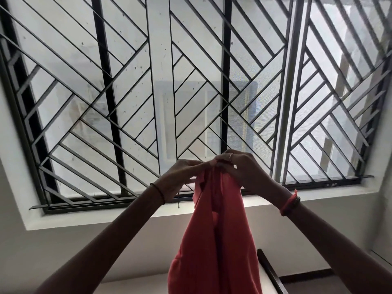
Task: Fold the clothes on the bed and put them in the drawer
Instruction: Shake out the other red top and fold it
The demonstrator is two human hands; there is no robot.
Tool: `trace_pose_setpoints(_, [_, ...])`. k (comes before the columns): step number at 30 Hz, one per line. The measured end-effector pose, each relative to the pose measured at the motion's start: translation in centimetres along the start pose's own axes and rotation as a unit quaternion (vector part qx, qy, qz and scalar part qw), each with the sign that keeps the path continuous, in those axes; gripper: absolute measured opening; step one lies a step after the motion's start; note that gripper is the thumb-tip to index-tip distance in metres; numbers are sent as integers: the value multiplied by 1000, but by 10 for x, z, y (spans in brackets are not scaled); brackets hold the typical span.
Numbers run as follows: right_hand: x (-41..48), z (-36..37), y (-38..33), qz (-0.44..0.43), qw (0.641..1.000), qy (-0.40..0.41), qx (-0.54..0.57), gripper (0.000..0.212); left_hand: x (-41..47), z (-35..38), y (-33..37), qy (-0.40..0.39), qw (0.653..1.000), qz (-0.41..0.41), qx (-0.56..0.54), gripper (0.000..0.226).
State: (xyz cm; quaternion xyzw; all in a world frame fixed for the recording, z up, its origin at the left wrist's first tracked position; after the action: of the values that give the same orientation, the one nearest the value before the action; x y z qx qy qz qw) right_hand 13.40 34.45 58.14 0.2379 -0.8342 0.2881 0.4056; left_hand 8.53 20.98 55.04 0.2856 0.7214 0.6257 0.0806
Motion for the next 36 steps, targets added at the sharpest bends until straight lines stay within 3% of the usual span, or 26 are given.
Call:
trace_pose_setpoints(4, [-1,6,10,62,997,-45,25,14,4,-2,4,72,989,89,90,5])
trace_pose_setpoints(6, [-2,11,14,92,993,-62,38,13,7,-1,-1,96,981,106,130,15])
trace_pose_setpoints(9, [-4,16,19,130,987,-74,60,12,8,-1,-10,119,975,108,154,7])
trace_pose_setpoints(15, [-6,25,27,180,975,-88,101,14,6,-7,-16,160,967,123,157,17])
trace_pose_setpoints(23, [-5,32,24,179,978,-86,67,9,8,-18,-23,165,968,119,150,15])
trace_pose_setpoints(30, [-14,41,23,235,954,-111,150,13,-1,-26,-33,139,975,117,129,15])
trace_pose_setpoints(35, [-19,45,19,303,922,-84,225,20,-1,-23,-32,73,990,77,95,4])
trace_pose_setpoints(36, [-19,48,19,306,921,-80,226,21,-1,-20,-34,55,992,66,95,11])
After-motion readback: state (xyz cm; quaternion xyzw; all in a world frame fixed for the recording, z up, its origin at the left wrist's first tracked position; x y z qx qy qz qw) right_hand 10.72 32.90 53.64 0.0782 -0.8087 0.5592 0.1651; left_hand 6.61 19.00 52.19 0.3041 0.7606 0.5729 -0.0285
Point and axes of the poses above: each hand's wrist, its own x-axis towards the middle knuckle, its own z-axis out of the palm, y = z × x, the point moved 6 cm from there along x, towards the middle knuckle, and after that the axes turned 5 degrees about y, right-handed, at the moved point
